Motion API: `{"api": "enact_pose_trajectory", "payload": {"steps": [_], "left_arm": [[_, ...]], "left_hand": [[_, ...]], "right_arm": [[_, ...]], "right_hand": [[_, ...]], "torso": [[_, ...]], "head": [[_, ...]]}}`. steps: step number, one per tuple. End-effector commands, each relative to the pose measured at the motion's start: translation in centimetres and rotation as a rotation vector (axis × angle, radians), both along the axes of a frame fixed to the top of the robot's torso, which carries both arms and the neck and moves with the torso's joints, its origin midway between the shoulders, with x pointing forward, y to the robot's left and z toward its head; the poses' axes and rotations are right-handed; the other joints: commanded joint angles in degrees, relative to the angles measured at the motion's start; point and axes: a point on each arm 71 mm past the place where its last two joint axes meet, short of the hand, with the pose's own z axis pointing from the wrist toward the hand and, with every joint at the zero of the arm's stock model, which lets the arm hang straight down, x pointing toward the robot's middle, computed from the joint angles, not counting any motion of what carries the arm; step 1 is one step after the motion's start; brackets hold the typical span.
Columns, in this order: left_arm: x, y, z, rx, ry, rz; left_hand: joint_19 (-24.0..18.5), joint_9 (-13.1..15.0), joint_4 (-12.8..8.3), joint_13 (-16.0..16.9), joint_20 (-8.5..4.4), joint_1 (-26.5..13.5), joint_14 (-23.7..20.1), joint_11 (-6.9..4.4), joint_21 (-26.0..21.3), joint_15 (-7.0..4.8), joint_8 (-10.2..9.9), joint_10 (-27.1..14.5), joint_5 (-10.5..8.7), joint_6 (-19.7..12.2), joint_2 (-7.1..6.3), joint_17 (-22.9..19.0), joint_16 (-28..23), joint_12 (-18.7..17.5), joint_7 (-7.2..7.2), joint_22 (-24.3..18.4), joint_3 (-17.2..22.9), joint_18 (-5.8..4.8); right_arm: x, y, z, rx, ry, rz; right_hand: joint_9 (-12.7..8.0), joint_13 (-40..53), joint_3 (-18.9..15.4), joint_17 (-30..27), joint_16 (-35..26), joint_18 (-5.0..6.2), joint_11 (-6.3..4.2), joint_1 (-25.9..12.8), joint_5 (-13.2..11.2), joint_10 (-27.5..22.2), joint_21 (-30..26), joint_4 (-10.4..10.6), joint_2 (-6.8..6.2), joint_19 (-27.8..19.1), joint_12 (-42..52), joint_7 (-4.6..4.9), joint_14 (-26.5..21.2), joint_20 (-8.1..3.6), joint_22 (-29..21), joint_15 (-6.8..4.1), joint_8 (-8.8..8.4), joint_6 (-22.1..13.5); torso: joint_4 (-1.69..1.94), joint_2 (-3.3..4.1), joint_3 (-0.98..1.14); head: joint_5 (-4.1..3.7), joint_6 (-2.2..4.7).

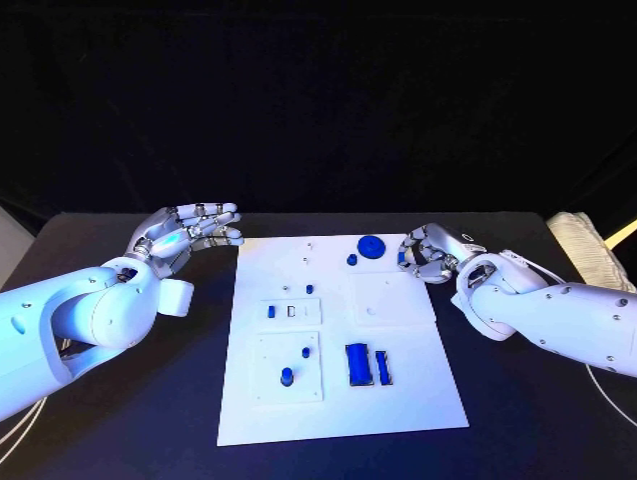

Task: Assemble the parts on the task board

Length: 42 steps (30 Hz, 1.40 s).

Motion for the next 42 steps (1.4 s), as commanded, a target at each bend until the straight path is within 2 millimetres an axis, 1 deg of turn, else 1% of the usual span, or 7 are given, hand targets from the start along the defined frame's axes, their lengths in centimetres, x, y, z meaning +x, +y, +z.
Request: {"api": "enact_pose_trajectory", "payload": {"steps": [1, 5, 14, 20, 31, 37, 42], "left_arm": [[-0.07, -0.21, 0.11, -0.003, -0.007, -0.014], [-0.07, -0.23, 0.11, -0.003, -0.007, -0.014], [-0.07, -0.26, 0.10, -0.003, -0.006, -0.014], [-0.06, -0.25, 0.09, -0.002, -0.005, -0.014], [-0.05, -0.22, 0.08, -0.002, -0.004, -0.013], [-0.03, -0.22, 0.07, -0.001, -0.004, -0.012], [-0.03, -0.21, 0.07, -0.001, -0.004, -0.012]], "left_hand": [[-0.29, -0.06, -0.36, 0.02, -0.08, -0.22, -0.43, 0.05, 0.17, 0.02, -0.08, -0.22, 0.18, -0.34, 0.22, 0.10, 0.35, -0.16, 2.27, 0.10, -0.05, 0.39], [-0.29, -0.06, -0.36, 0.02, -0.08, -0.22, -0.43, 0.05, 0.17, 0.02, -0.08, -0.22, 0.18, -0.34, 0.22, 0.10, 0.35, -0.16, 2.27, 0.10, -0.05, 0.39], [-0.37, -0.08, -0.36, 0.02, -0.07, -0.26, -0.47, 0.09, 0.29, 0.04, -0.11, -0.27, 0.18, -0.41, 0.32, 0.10, 0.42, -0.17, 2.33, 0.17, -0.01, 0.39], [-0.41, -0.08, -0.36, 0.02, -0.06, -0.29, -0.49, 0.10, 0.33, 0.05, -0.12, -0.30, 0.17, -0.44, 0.34, 0.10, 0.44, -0.19, 2.35, 0.20, -0.01, 0.39], [-0.41, -0.08, -0.36, 0.02, -0.06, -0.29, -0.49, 0.10, 0.33, 0.05, -0.12, -0.30, 0.17, -0.44, 0.34, 0.10, 0.44, -0.19, 2.35, 0.20, -0.01, 0.39], [-0.41, -0.08, -0.36, 0.02, -0.06, -0.29, -0.49, 0.10, 0.33, 0.05, -0.12, -0.30, 0.17, -0.44, 0.34, 0.10, 0.44, -0.19, 2.35, 0.20, -0.01, 0.39], [-0.41, -0.08, -0.36, 0.02, -0.06, -0.29, -0.49, 0.10, 0.33, 0.05, -0.12, -0.30, 0.17, -0.44, 0.34, 0.10, 0.44, -0.19, 2.35, 0.20, -0.01, 0.39]], "right_arm": [[0.06, 0.05, -0.04, -0.011, -0.010, 0.014], [0.16, 0.10, -0.20, -0.009, -0.005, 0.012], [0.27, 0.15, -0.43, -0.006, 0.004, 0.009], [0.33, 0.17, -0.52, -0.002, 0.008, 0.008], [0.39, 0.22, -0.64, 0.002, 0.010, 0.009], [0.41, 0.30, -0.65, 0.005, 0.008, 0.010], [0.41, 0.28, -0.66, 0.006, 0.008, 0.010]], "right_hand": [[-0.14, 12.85, 0.37, 15.08, 0.21, -0.91, 0.45, 0.29, -0.01, 3.84, -0.08, -0.19, 0.11, 5.29, -0.31, 0.09, 5.97, -0.11, 14.13, 0.36, -0.29, -0.33], [-0.32, 12.71, 0.67, 15.08, 0.21, -0.88, 0.67, 0.11, -0.08, 3.70, -0.19, -0.35, 0.07, 5.24, -0.42, 0.34, 5.97, 0.03, 14.06, 0.54, -0.61, -0.81], [-0.54, 12.39, 0.98, 15.08, 0.21, -0.83, 0.90, -0.14, -0.20, 3.37, -0.39, -0.53, -0.02, 5.14, -0.66, 0.60, 5.97, 0.22, 13.94, 0.75, -0.99, -1.32], [-0.78, 12.10, 1.30, 15.08, 0.21, -0.89, 1.14, -0.36, -0.23, 3.06, -0.15, -0.72, -0.09, 5.26, -0.89, 0.87, 5.97, 0.40, 14.11, 0.96, -1.43, -1.87], [-1.18, 11.50, 1.73, 15.08, 0.21, -0.80, 1.49, -0.74, -0.38, 2.44, -0.51, -1.01, -0.31, 5.09, -1.35, 1.26, 5.97, 0.70, 13.88, 1.27, -2.17, -2.72], [-1.95, 10.78, 1.93, 15.08, 0.21, -0.81, 2.08, -1.46, -0.72, 1.66, -0.47, -1.47, -1.30, 5.11, -1.93, 1.92, 5.97, 1.18, 13.92, 1.78, -3.70, -4.47], [-2.19, 10.53, 1.90, 15.08, 0.21, -0.78, 2.27, -1.65, -0.90, 1.38, -0.58, -1.67, -1.71, 5.05, -2.13, 2.12, 5.97, 1.34, 13.86, 1.96, -4.18, -4.96]], "torso": [[-0.01, 0.01, 0.02], [-0.04, 0.05, 0.03], [0.01, 0.02, 0.07], [-0.07, 0.02, 0.06], [-0.02, 0.04, 0.07], [-0.07, 0.04, 0.07], [-0.04, 0.05, 0.06]], "head": [[-0.07, 0.03], [0.03, 0.19], [0.21, 0.04], [0.23, 0.12], [0.14, 0.13], [0.19, 0.08], [0.17, 0.06]]}}
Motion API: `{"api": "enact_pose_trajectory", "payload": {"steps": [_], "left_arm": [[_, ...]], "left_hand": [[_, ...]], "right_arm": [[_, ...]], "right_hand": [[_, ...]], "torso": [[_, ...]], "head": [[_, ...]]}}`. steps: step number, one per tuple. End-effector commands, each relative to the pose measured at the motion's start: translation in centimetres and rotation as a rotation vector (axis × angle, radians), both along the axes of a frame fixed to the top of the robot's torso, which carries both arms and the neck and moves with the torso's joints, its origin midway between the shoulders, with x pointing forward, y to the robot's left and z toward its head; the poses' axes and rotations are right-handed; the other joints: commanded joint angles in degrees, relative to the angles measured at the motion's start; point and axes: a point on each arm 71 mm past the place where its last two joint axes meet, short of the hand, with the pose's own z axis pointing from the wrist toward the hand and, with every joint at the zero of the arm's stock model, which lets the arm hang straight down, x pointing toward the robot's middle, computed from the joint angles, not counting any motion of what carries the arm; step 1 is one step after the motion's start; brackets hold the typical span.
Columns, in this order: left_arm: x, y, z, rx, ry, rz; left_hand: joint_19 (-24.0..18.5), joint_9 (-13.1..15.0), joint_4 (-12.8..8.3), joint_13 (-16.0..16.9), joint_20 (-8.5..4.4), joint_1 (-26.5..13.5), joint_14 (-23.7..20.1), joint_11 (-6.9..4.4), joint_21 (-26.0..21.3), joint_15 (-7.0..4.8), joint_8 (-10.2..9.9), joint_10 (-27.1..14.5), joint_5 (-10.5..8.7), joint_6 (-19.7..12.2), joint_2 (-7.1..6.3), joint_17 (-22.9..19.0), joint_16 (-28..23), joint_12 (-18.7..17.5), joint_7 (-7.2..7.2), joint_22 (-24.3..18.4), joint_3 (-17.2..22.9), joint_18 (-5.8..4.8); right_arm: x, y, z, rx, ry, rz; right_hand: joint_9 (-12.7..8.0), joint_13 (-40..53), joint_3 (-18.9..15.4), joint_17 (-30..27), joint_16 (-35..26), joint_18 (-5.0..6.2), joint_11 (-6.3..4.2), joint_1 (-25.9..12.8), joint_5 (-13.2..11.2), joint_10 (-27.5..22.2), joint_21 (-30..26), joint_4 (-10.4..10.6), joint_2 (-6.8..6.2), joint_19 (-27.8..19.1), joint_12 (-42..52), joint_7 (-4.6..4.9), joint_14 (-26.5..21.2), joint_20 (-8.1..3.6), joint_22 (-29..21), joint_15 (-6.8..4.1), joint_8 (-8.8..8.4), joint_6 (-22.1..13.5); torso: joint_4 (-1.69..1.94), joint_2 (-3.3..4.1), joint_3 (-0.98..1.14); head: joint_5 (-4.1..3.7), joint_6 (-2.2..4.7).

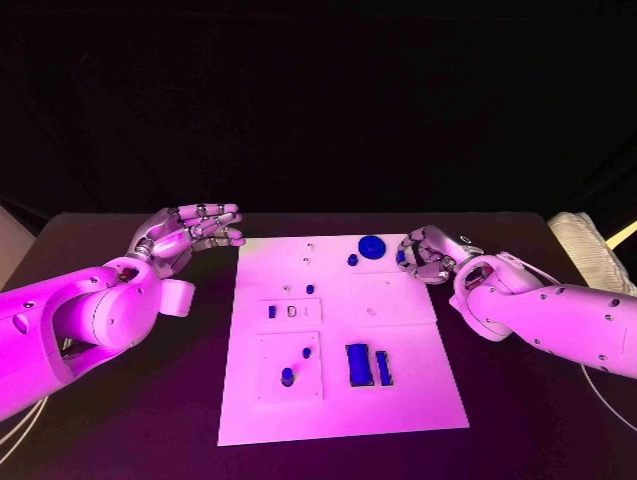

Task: Assemble the parts on the task board

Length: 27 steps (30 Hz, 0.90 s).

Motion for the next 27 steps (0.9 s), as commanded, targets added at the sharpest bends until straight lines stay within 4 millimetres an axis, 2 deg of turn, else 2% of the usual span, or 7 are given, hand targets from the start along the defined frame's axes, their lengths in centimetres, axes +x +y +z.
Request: {"api": "enact_pose_trajectory", "payload": {"steps": [1, 10, 16, 18, 21, 22, 27], "left_arm": [[0.0, -0.2, 0.1, -0.003, -0.007, -0.012], [0.0, -0.2, 0.1, -0.003, -0.006, -0.011], [0.0, -0.1, 0.1, -0.002, -0.006, -0.010], [0.0, -0.1, 0.1, -0.002, -0.006, -0.009], [0.0, 0.0, 0.1, -0.001, -0.006, -0.008], [0.0, 0.0, 0.1, -0.001, -0.006, -0.007], [0.1, 0.1, 0.1, 0.000, -0.007, -0.003]], "left_hand": [[-0.41, -0.09, -0.36, 0.02, -0.06, -0.29, -0.49, 0.11, 0.34, 0.05, -0.12, -0.30, 0.17, -0.44, 0.34, 0.07, 0.22, -0.19, 2.34, 0.10, -0.01, 0.39], [-0.41, -0.09, -0.36, 0.02, -0.06, -0.29, -0.49, 0.11, 0.34, 0.05, -0.12, -0.30, 0.17, -0.44, 0.34, 0.07, 0.22, -0.19, 2.34, 0.10, -0.01, 0.39], [-0.41, -0.09, -0.36, 0.02, -0.06, -0.29, -0.49, 0.11, 0.34, 0.05, -0.12, -0.30, 0.17, -0.44, 0.34, 0.07, 0.22, -0.19, 2.34, 0.10, -0.01, 0.39], [-0.41, -0.09, -0.36, 0.02, -0.06, -0.29, -0.49, 0.11, 0.34, 0.05, -0.12, -0.30, 0.17, -0.44, 0.34, 0.07, 0.22, -0.19, 2.34, 0.10, -0.01, 0.39], [-0.41, -0.09, -0.36, 0.02, -0.06, -0.29, -0.49, 0.11, 0.34, 0.05, -0.12, -0.30, 0.17, -0.44, 0.34, 0.07, 0.22, -0.19, 2.34, 0.10, -0.01, 0.39], [-0.41, -0.09, -0.36, 0.02, -0.06, -0.29, -0.49, 0.11, 0.34, 0.05, -0.12, -0.30, 0.17, -0.44, 0.34, 0.07, 0.22, -0.19, 2.34, 0.10, -0.01, 0.39], [-0.41, -0.09, -0.36, 0.02, -0.06, -0.29, -0.49, 0.11, 0.34, 0.05, -0.12, -0.30, 0.17, -0.44, 0.34, 0.07, 0.22, -0.19, 2.34, 0.10, -0.01, 0.39]], "right_arm": [[0.0, 0.1, 0.0, -0.001, -0.001, 0.014], [-0.1, 0.1, 0.0, 0.004, -0.005, 0.013], [-0.2, 0.2, 0.1, 0.011, -0.016, 0.018], [-0.3, 0.3, 0.2, 0.015, -0.025, 0.020], [-0.5, 0.2, 0.4, 0.025, -0.038, 0.023], [-0.6, 0.2, 0.5, 0.029, -0.041, 0.024], [-1.3, 0.0, 1.3, 0.067, -0.061, 0.029]], "right_hand": [[-0.14, 10.39, -0.04, 15.10, 0.21, -0.78, 0.46, -0.28, -0.35, 1.46, -0.13, -0.28, -0.40, 5.05, -0.44, 0.04, 5.97, 0.53, 13.83, 0.54, -0.38, -0.68], [-0.76, 9.52, -0.85, 15.10, 0.21, -0.70, 1.05, -0.94, -0.21, 0.50, -0.43, -0.52, -1.61, 4.91, -1.12, 0.68, 5.97, 1.00, 13.66, 1.05, -1.65, -2.02], [-2.09, 8.23, -6.06, 15.10, 0.21, -0.68, 2.06, 0.04, 0.19, -1.01, -0.55, -0.70, -1.68, 4.87, -2.10, 1.77, 5.97, 1.96, 13.63, 2.03, -5.08, -5.78], [-3.52, 7.44, -15.62, 15.10, 0.21, -0.70, 2.38, 3.02, -0.55, -1.91, -0.49, 1.00, 0.43, 4.91, -2.64, 2.23, 5.97, 2.49, 13.69, 2.41, -7.82, -10.15], [-4.93, 6.90, -25.61, 15.10, 0.21, -0.66, 2.92, 8.88, -1.37, -2.40, -0.63, 8.28, 0.53, 4.86, -2.84, 2.46, 5.97, 2.71, 13.66, 2.70, -10.15, -13.33], [-5.26, 6.76, -27.63, 15.10, 0.21, -0.66, 2.89, 11.09, -1.68, -2.52, -0.61, 12.35, -0.04, 4.88, -2.86, 2.63, 5.97, 2.70, 13.68, 2.89, -10.75, -13.83], [-5.48, 6.63, -28.41, 15.10, 0.21, -0.67, 2.99, 11.73, -2.03, -2.64, -0.59, 13.03, -0.57, 4.89, -2.91, 2.68, 5.97, 2.78, 13.70, 2.82, -11.07, -14.53]], "torso": [[0.01, -0.01, -0.03], [0.03, -0.02, -0.05], [0.01, -0.01, -0.02], [-0.01, -0.02, 0.00], [-0.01, -0.04, -0.02], [-0.01, -0.06, -0.03], [-0.12, -0.13, -0.05]], "head": [[0.07, -0.06], [0.12, -0.11], [0.08, -0.13], [0.12, -0.12], [0.08, -0.09], [0.08, -0.09], [0.11, -0.09]]}}
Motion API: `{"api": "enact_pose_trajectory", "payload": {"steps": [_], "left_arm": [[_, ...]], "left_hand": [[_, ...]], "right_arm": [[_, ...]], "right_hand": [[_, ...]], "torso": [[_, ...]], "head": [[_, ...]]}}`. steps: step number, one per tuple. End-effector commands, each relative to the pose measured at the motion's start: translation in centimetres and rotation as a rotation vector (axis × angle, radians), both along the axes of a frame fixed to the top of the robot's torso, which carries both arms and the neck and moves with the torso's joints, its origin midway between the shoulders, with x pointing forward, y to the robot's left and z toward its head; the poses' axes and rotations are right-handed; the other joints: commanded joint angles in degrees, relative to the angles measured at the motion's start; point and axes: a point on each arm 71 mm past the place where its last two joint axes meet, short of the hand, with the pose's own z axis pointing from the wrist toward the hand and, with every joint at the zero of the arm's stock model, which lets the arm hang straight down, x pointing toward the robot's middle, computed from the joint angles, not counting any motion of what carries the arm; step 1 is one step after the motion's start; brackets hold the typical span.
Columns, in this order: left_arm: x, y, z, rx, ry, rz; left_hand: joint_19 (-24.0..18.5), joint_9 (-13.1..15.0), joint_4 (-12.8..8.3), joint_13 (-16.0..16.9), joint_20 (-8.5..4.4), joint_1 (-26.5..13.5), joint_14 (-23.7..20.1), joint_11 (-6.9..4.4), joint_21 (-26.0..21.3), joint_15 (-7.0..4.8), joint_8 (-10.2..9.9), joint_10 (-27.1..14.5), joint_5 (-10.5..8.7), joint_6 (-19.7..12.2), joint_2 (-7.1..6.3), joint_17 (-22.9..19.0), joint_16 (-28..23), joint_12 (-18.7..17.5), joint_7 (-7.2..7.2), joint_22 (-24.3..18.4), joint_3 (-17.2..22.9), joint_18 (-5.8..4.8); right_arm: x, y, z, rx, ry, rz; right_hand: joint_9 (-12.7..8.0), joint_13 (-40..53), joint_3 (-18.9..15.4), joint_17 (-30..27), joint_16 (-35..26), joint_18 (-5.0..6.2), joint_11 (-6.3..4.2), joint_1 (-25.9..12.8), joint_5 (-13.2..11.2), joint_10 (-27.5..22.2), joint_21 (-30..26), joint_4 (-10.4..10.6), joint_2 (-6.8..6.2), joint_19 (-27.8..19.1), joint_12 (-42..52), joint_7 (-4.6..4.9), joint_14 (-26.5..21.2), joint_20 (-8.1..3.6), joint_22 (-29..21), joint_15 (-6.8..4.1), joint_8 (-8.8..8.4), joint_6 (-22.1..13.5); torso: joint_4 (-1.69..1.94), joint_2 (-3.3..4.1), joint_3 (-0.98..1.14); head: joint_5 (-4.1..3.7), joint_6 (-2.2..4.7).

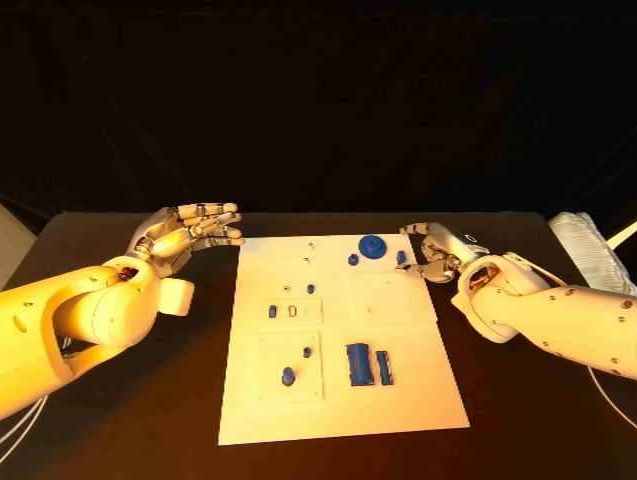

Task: Assemble the parts on the task board

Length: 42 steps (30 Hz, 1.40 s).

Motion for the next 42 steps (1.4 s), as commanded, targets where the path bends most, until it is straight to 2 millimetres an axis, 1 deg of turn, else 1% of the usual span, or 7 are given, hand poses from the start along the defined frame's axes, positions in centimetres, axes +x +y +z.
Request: {"api": "enact_pose_trajectory", "payload": {"steps": [1, 11, 20, 26, 33, 38, 42], "left_arm": [[0.0, -0.1, 0.1, -0.002, -0.009, -0.008], [0.1, -0.3, 0.1, 0.016, -0.019, -0.020], [-0.1, -0.9, 0.0, 0.143, -0.061, -0.079], [-0.1, -1.0, -0.3, 0.198, -0.037, -0.096], [-0.2, -1.1, -1.2, 0.316, 0.057, -0.129], [-0.5, -1.3, -2.1, 0.446, 0.130, -0.193], [-0.9, -1.9, -2.4, 0.579, 0.123, -0.259]], "left_hand": [[-0.41, -0.10, -0.36, 0.02, -0.06, -0.29, -0.49, 0.11, 0.34, 0.05, -0.12, -0.30, 0.18, -0.44, 0.34, 0.08, 0.23, -0.18, 2.34, 0.06, -0.01, 0.39], [-0.63, -0.12, -0.47, 0.04, -0.03, -0.33, -0.52, 0.14, 0.66, 0.07, -0.16, -0.39, 0.18, -0.57, 0.40, 0.10, 0.46, -0.20, 2.39, 0.27, 0.04, 0.41], [0.42, 0.02, -0.72, 0.74, -0.82, -0.98, 2.50, -0.95, 3.60, -1.17, 0.25, 3.67, 0.19, -0.09, -0.07, 1.73, 4.02, 2.43, 1.72, 1.93, 0.13, 0.70], [3.64, 0.75, -0.69, 2.05, -2.90, -1.88, 7.45, -2.77, 10.56, -3.29, 2.14, 7.33, 0.27, 1.73, -0.68, 7.28, 13.88, 6.08, 0.26, 5.98, -0.10, 0.73], [5.10, 3.49, 1.00, 8.16, -4.50, -3.65, 10.80, -4.43, 20.48, -4.95, 7.28, 7.98, 0.28, 1.94, -1.03, 15.87, 28.48, 16.11, -1.27, 12.18, -1.60, 0.75], [5.99, 5.97, 3.89, 15.97, -5.51, -5.40, 19.55, -5.73, 27.32, -5.99, 11.62, 5.95, 0.18, 0.91, -1.46, 33.06, 42.11, 27.86, -2.27, 16.35, -2.81, 0.81], [6.63, 7.02, 4.01, 19.19, -5.75, -4.27, 21.13, -5.90, 31.01, -6.15, 13.32, 3.84, 0.21, -0.04, -1.85, 36.98, 44.96, 32.59, -2.45, 19.94, -2.24, 0.46]], "right_arm": [[-0.5, 0.2, 0.8, 0.041, -0.031, 0.021], [-2.1, 2.8, 3.4, 0.159, -0.013, 0.098], [-3.8, 7.7, 3.8, 0.189, 0.056, 0.198], [-4.7, 10.0, 3.7, 0.176, 0.077, 0.247], [-5.4, 11.9, 3.3, 0.152, 0.093, 0.283], [-5.6, 12.8, 2.8, 0.135, 0.108, 0.300], [-5.8, 13.4, 2.4, 0.126, 0.118, 0.309]], "right_hand": [[-0.05, 6.64, -0.10, 15.06, 0.21, -0.68, 0.04, 0.31, 0.04, -0.48, -0.22, 0.16, 0.32, 4.90, -0.25, 1.12, 6.04, 0.54, 13.74, 0.25, -0.26, -0.39], [2.53, 7.76, 2.66, 15.06, 0.21, -0.80, -0.36, 1.18, 2.31, 0.79, 0.28, -0.35, 3.44, 5.15, 0.72, 0.60, 6.04, 0.44, 14.05, 0.01, 3.78, 12.59], [2.76, 8.16, 3.99, 15.06, 0.21, -0.80, -0.78, 1.41, 3.79, 1.25, 0.28, -0.60, 3.90, 5.16, 1.03, 0.19, 6.04, 0.05, 14.06, -0.39, 4.58, 13.66], [2.82, 8.26, 4.42, 15.06, 0.21, -0.77, -0.86, 1.49, 3.95, 1.37, 0.15, -0.66, 4.07, 5.10, 1.11, 0.10, 6.04, -0.03, 13.99, -0.47, 4.79, 13.94], [2.84, 8.29, 4.48, 15.06, 0.21, -0.76, -0.89, 1.49, 3.97, 1.40, 0.09, -0.68, 4.05, 5.07, 1.13, 0.08, 6.04, -0.05, 13.96, -0.49, 4.86, 14.03], [2.87, 8.26, 4.58, 15.06, 0.21, -0.73, -0.92, 1.45, 3.99, 1.38, 0.00, -0.68, 4.04, 5.03, 1.12, 0.04, 6.04, -0.08, 13.91, -0.52, 4.95, 14.17], [2.88, 8.30, 4.63, 15.06, 0.21, -0.73, -0.93, 1.44, 4.00, 1.43, -0.01, -0.68, 4.05, 5.03, 1.15, 0.02, 6.04, -0.09, 13.91, -0.53, 4.99, 14.22]], "torso": [[-0.14, -0.10, -0.04], [-0.10, -0.38, -0.13], [0.36, -0.76, -0.34], [0.25, -0.78, -0.47], [0.29, -0.63, -0.34], [0.32, -0.70, -0.30], [0.34, -0.64, -0.24]], "head": [[0.01, 0.06], [0.53, 0.04], [1.24, -0.49], [1.71, -0.65], [2.16, -0.81], [2.53, -1.10], [2.78, -1.25]]}}
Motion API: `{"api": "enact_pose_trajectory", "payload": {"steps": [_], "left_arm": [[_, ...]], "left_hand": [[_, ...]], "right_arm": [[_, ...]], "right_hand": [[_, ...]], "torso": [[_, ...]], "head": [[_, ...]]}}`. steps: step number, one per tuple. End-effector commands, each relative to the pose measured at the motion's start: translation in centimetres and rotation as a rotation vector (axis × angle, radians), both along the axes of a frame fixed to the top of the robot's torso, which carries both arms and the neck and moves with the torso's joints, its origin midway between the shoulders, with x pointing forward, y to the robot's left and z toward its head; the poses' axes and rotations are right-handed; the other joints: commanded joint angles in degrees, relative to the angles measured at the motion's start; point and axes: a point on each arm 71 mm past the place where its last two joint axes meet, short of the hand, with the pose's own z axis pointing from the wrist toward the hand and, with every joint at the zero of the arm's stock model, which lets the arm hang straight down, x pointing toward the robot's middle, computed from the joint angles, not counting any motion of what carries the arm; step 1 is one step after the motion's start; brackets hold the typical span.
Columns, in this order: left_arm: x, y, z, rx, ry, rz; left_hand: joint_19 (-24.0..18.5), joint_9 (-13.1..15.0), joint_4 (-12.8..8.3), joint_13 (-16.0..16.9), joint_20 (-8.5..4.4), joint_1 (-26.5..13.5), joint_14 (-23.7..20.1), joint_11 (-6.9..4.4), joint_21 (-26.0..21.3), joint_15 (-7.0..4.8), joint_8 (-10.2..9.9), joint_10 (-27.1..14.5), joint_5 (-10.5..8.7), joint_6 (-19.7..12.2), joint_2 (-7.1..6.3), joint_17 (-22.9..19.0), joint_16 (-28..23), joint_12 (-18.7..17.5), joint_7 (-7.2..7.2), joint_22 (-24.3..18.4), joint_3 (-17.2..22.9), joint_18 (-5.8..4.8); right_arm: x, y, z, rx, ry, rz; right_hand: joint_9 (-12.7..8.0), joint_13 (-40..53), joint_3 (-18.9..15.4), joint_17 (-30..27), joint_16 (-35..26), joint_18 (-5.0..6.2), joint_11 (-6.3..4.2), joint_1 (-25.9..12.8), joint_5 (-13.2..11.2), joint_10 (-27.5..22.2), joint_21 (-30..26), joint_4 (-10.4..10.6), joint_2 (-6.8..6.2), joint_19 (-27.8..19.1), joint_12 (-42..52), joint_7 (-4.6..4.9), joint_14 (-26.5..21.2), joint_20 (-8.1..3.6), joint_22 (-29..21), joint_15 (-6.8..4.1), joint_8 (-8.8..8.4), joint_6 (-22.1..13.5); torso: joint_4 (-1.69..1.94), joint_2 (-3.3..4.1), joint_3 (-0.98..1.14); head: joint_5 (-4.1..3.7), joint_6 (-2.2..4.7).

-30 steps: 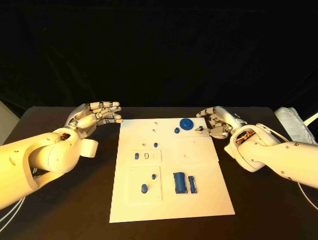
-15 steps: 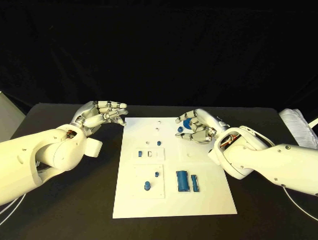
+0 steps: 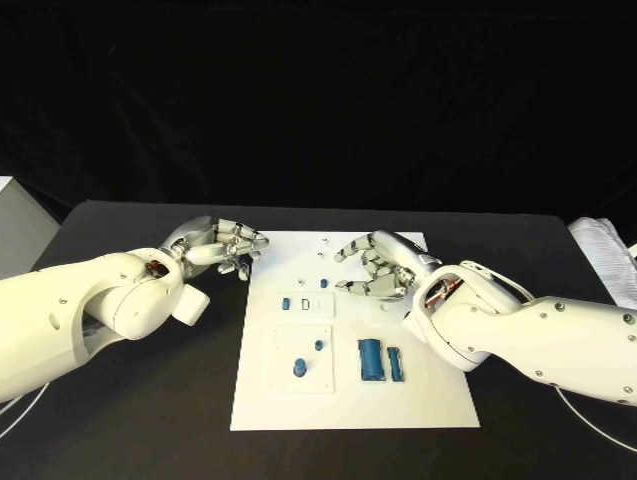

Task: Assemble the parts on the task board

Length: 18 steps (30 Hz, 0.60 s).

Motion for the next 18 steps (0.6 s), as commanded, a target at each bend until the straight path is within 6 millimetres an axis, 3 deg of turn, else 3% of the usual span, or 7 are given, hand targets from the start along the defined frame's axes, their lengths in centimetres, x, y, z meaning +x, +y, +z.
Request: {"api": "enact_pose_trajectory", "payload": {"steps": [1, 6, 11, 15, 18], "left_arm": [[-0.6, -0.8, -0.8, 0.219, 0.036, -0.117], [-0.8, -1.1, -1.4, 0.344, 0.082, -0.124], [-0.9, -1.2, -2.1, 0.448, 0.163, -0.133], [-0.9, -1.5, -2.5, 0.540, 0.211, -0.161], [-0.8, -1.9, -2.5, 0.601, 0.230, -0.187]], "left_hand": [[0.10, 0.38, 0.18, 1.09, 0.02, 0.46, 0.15, 0.03, 1.17, -0.07, 0.61, -0.94, -0.02, -0.67, -0.40, 0.61, 0.56, 1.61, 0.03, 1.08, 0.47, 0.44], [0.81, 1.32, 4.33, 2.52, -0.04, -3.21, 0.94, -0.26, 3.19, -0.27, 2.43, -0.84, 0.00, -0.29, -0.27, 1.30, 1.12, 4.22, -0.45, 3.42, -0.80, 0.19], [6.42, 3.40, 10.33, 4.57, -0.95, -6.13, 5.44, -1.49, 9.21, -1.39, 6.11, 0.89, -0.01, 1.00, 0.33, 8.44, 4.95, 8.35, -1.84, 11.76, -2.64, -1.17], [10.36, 6.18, 10.94, 6.64, -1.79, -8.73, 7.85, -2.47, 13.24, -2.33, 9.31, 1.95, 0.00, 1.45, 1.64, 12.87, 7.15, 11.77, -2.95, 17.69, -4.59, -2.21], [11.55, 7.48, 10.97, 7.46, -2.12, -9.67, 8.55, -2.91, 14.46, -2.71, 10.54, 2.39, 0.00, 1.66, 2.35, 14.20, 7.72, 12.98, -3.40, 19.57, -5.22, -2.54]], "right_arm": [[-0.2, 0.4, -0.4, -0.048, 0.007, 0.016], [-0.3, 0.9, -0.6, -0.054, 0.010, 0.024], [-0.3, 1.0, -0.7, -0.060, 0.014, 0.026], [-0.3, 0.9, -0.8, -0.065, 0.019, 0.024], [-0.3, 0.9, -0.9, -0.069, 0.023, 0.023]], "right_hand": [[0.10, 8.38, 0.44, 15.08, 0.21, -0.73, 0.07, 0.01, 0.29, 0.45, -0.01, -0.05, 0.51, 5.03, 0.30, 0.02, 6.05, -0.51, 13.89, -0.53, 0.41, 0.52], [0.12, 8.37, 0.49, 15.08, 0.21, -0.74, 0.05, -0.01, 0.29, 0.44, 0.00, -0.05, 0.51, 5.04, 0.30, 0.00, 6.05, -0.53, 13.90, -0.55, 0.46, 0.59], [0.14, 8.36, 0.56, 15.08, 0.21, -0.72, 0.02, -0.03, 0.30, 0.44, -0.07, -0.05, 0.50, 5.01, 0.29, -0.04, 6.05, -0.55, 13.86, -0.58, 0.54, 0.69], [0.14, 8.36, 0.56, 15.08, 0.21, -0.72, 0.02, -0.03, 0.30, 0.44, -0.07, -0.05, 0.50, 5.01, 0.29, -0.04, 6.05, -0.55, 13.86, -0.58, 0.54, 0.69], [0.15, 8.35, 0.60, 15.08, 0.21, -0.72, 0.00, -0.06, 0.30, 0.43, -0.09, -0.05, 0.48, 5.00, 0.29, -0.06, 6.05, -0.56, 13.85, -0.60, 0.58, 0.74]], "torso": [[-0.03, 0.04, 0.07], [-0.12, 0.04, 0.13], [-0.15, 0.05, 0.09], [-0.11, -0.06, 0.11], [-0.06, -0.09, 0.15]], "head": [[0.31, -0.21], [0.52, -0.29], [0.54, -0.41], [0.58, -0.76], [0.58, -0.93]]}}
